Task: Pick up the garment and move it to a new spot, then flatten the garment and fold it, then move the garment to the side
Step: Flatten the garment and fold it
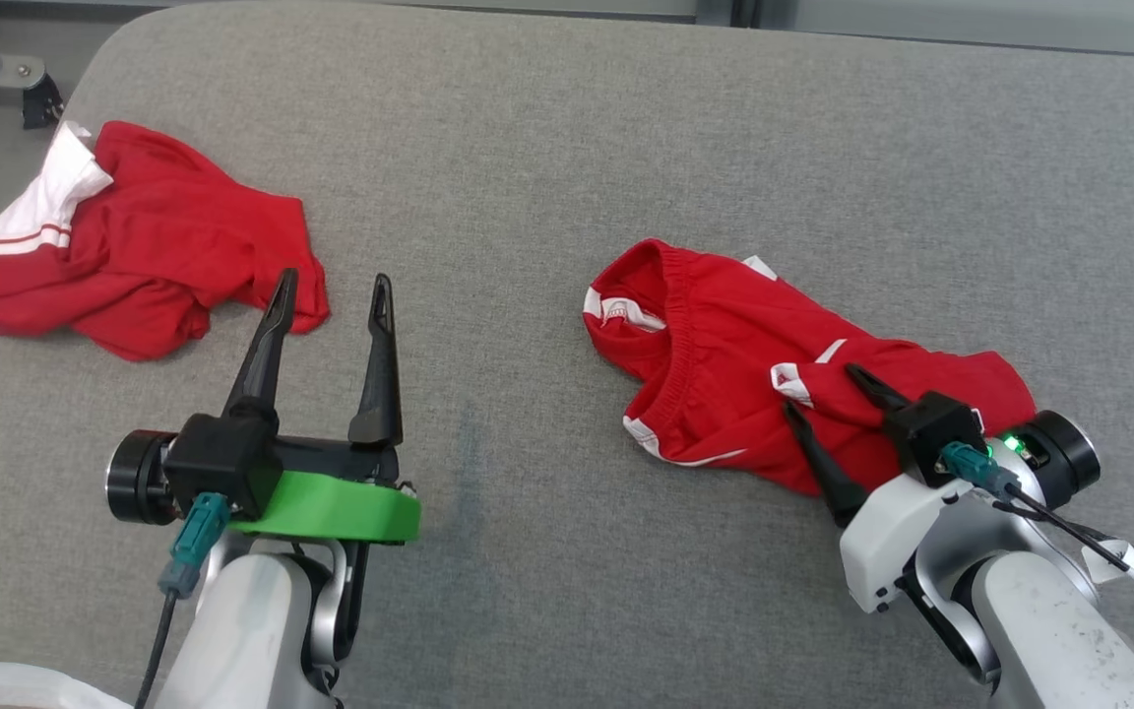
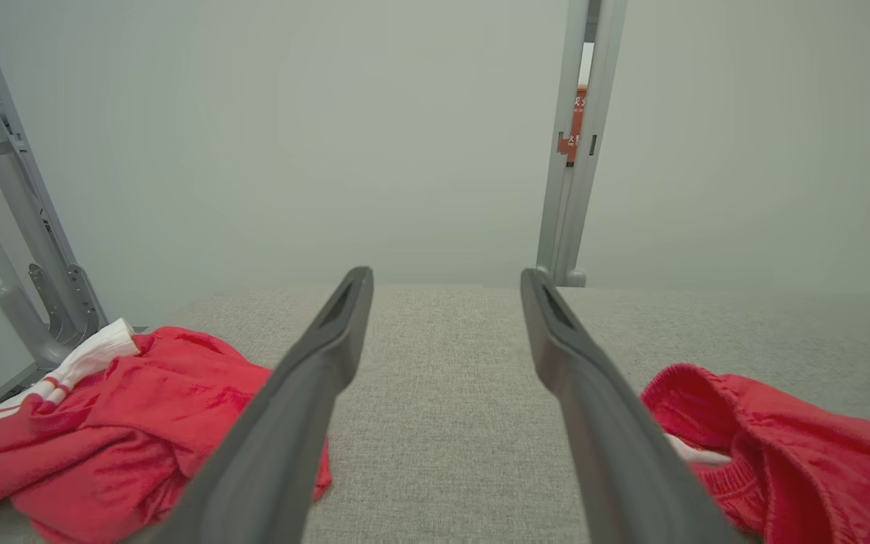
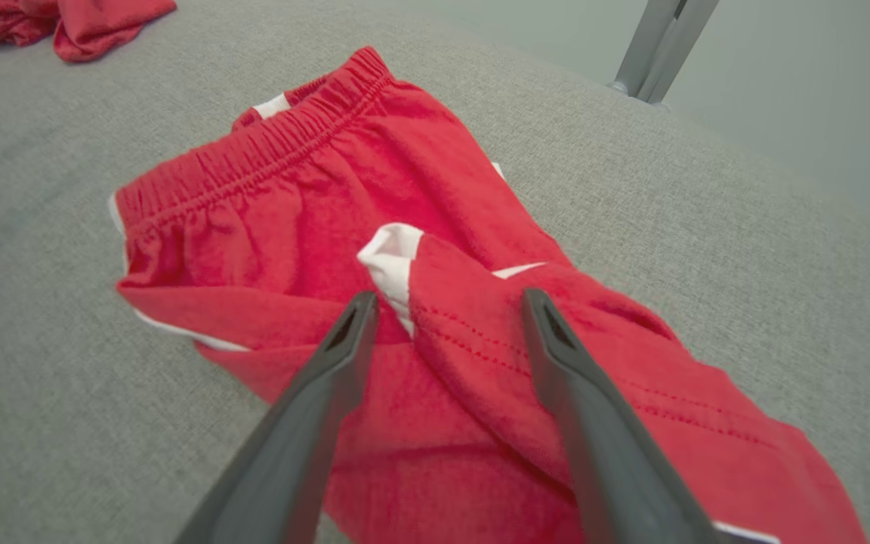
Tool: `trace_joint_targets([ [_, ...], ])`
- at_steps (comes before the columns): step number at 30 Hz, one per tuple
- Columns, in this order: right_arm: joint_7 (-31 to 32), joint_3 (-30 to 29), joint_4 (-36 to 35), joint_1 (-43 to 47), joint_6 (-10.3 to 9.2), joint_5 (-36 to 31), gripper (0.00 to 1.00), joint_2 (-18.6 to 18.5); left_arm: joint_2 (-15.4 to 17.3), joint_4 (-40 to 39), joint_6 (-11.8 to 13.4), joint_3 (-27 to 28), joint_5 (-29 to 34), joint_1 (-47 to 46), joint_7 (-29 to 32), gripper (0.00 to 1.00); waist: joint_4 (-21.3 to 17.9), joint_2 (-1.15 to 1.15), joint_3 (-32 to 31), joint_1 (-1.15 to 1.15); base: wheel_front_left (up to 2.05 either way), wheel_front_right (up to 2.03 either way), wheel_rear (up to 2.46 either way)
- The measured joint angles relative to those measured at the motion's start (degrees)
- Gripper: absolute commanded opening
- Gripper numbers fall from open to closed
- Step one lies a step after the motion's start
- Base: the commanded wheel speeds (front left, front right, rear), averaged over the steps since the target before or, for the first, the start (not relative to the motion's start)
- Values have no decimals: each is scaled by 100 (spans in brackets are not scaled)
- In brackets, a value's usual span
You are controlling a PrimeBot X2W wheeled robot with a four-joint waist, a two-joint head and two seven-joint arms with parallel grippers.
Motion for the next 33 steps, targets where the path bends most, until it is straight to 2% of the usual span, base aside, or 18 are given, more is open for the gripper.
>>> trace_joint_targets([
  [1,43,-35,16,-18,0,-42,0,9,-16,0,-9,25,21,-1,0,100,26,0,43,0,0,0,0],
  [7,-191,-398,-97,-41,1,19,0,207,-109,-8,-80,131,111,-7,0,100,4,0,177,0,0,0,0],
  [17,-594,-2183,-123,158,1,344,0,1031,-78,14,-194,299,307,-25,0,100,-517,0,190,0,0,0,0],
  [21,-805,-2746,51,307,1,600,0,1169,-44,32,-205,350,348,-34,0,100,-774,0,209,0,0,0,0],
  [22,-856,-2822,109,347,1,662,53,1182,-32,40,-204,370,349,-34,0,100,-841,0,216,0,0,0,0],
  [23,-913,-2862,163,381,0,711,100,1193,-22,42,-203,389,349,-34,0,100,-905,0,223,0,0,0,0],
  [27,-1243,-2753,215,393,1,903,100,1207,-7,37,-186,449,349,-30,0,100,-1119,0,245,0,0,0,0],
  [33,-1789,-2401,-114,383,1,733,100,1146,-8,44,-171,479,349,-2,0,100,-1295,0,220,0,0,0,0],
])
